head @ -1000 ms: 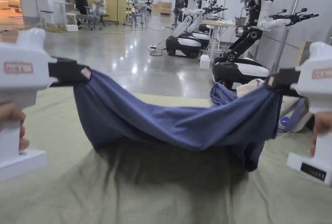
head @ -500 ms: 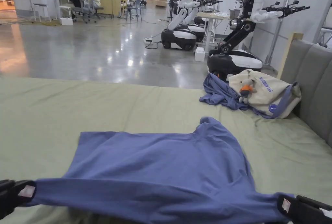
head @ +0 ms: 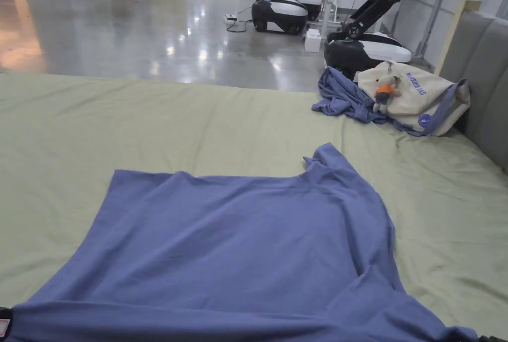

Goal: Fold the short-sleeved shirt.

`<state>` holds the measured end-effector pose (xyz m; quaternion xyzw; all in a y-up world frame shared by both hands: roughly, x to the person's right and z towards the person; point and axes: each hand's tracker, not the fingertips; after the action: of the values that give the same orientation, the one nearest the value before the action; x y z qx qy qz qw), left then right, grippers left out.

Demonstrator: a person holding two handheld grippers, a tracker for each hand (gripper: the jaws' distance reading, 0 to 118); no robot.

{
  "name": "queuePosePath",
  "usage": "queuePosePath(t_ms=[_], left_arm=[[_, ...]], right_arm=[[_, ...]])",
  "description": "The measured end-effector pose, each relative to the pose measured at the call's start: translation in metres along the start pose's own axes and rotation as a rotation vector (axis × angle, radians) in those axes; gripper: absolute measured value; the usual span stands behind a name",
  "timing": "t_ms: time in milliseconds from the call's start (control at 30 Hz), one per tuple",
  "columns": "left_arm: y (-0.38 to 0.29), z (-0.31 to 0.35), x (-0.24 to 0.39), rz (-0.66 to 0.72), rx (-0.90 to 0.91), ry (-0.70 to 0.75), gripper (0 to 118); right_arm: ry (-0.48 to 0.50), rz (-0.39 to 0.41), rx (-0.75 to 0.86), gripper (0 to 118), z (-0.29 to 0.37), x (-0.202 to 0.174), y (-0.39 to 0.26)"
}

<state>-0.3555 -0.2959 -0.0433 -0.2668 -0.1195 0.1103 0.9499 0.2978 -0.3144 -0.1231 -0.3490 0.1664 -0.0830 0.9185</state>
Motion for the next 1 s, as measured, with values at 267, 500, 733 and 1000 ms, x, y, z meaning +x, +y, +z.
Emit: queuePosePath(t_ms=[267,500,733,1000], left_arm=[[-0.02,-0.005,0.01,-0.033,-0.011,0.081,5],[-0.025,-0.015,0.004,-0.095,0.071,0.225,81],[0.022,0.038,0.051,-0.084,0.492,0.365,97],[-0.052,0.063,0.109,-0.203,0.507,0.374,104]], right_arm=[[-0.053,0.039,-0.017,5,-0.005,-0.012,-0.021],[-0.158,0.117,0.015,80,-0.014,-0.013,-0.02],[-0.221,0.222,0.507,116,0.058,-0.069,0.019],[-0.248,0.142,0.637,116,0.078,-0.127,-0.052]])
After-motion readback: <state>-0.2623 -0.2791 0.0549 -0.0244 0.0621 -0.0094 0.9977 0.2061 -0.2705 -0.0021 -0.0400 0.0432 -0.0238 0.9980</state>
